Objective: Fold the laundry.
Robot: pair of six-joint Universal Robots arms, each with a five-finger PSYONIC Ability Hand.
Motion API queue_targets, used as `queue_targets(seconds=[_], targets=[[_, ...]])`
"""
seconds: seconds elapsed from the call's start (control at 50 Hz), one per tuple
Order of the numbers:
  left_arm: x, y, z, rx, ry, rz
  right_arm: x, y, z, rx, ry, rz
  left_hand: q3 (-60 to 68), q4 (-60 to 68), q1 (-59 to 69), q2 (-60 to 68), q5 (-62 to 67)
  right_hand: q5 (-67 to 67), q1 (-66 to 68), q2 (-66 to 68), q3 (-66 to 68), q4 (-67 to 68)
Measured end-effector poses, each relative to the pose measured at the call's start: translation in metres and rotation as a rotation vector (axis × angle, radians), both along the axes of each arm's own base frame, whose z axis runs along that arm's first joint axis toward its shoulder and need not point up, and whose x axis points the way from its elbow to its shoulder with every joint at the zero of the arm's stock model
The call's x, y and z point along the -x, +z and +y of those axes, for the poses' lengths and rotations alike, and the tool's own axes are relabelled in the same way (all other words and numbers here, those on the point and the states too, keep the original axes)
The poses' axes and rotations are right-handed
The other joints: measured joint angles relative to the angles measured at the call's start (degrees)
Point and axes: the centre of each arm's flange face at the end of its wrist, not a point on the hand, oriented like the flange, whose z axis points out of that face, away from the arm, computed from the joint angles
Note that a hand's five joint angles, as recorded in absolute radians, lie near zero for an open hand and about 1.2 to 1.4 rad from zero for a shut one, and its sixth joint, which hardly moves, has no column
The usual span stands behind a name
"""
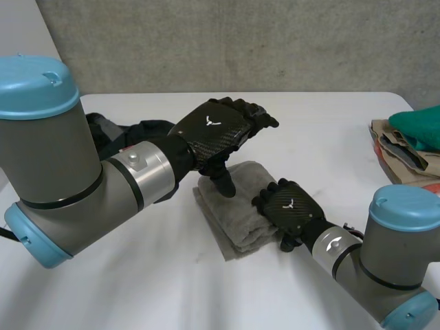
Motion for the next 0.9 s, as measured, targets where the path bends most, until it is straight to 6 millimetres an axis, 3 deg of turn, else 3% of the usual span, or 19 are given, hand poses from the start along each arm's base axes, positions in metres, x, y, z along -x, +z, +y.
queue_targets(seconds=[0.24,0.8,0.9], targets=[[0.000,-0.003,0.002,-0.010,-0.002,-0.006,-0.002,0.004,-0.002,0.021,0.001,-0.011,0.00,0.00,0.00,0.00,0.00,0.67,0.05,0.01,0.04,0.11],[-0.002,-0.010,0.003,-0.029,-0.003,-0.020,-0.016,-0.012,-0.018,0.050,0.016,-0.025,0.00,0.00,0.00,0.00,0.00,6.19,4.24,0.25,3.88,4.96],[-0.002,-0.011,0.003,-0.030,-0.003,-0.021,-0.017,-0.012,-0.018,0.050,0.018,-0.025,0.00,0.00,0.00,0.00,0.00,11.34,12.11,12.92,13.13,13.58]])
